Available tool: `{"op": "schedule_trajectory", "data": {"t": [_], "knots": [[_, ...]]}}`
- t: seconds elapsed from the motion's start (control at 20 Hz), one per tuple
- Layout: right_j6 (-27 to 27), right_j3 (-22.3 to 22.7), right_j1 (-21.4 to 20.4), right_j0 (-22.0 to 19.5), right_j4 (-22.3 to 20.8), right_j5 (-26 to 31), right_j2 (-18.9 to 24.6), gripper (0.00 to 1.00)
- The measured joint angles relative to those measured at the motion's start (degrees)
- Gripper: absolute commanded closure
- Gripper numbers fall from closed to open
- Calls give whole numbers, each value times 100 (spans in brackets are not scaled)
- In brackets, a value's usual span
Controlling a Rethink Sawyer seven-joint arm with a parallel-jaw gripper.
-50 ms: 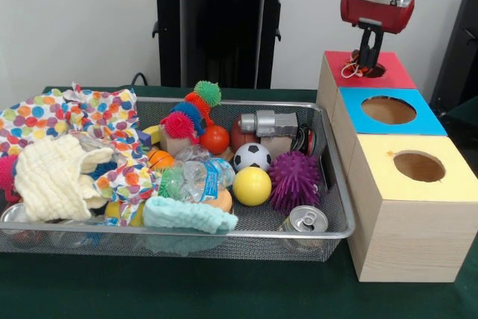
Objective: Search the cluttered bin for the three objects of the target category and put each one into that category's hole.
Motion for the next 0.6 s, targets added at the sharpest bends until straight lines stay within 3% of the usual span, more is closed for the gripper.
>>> {"op": "schedule_trajectory", "data": {"t": [0.6], "knots": [[0, 4, -188, -80, 1, 89, 7, 100]]}}
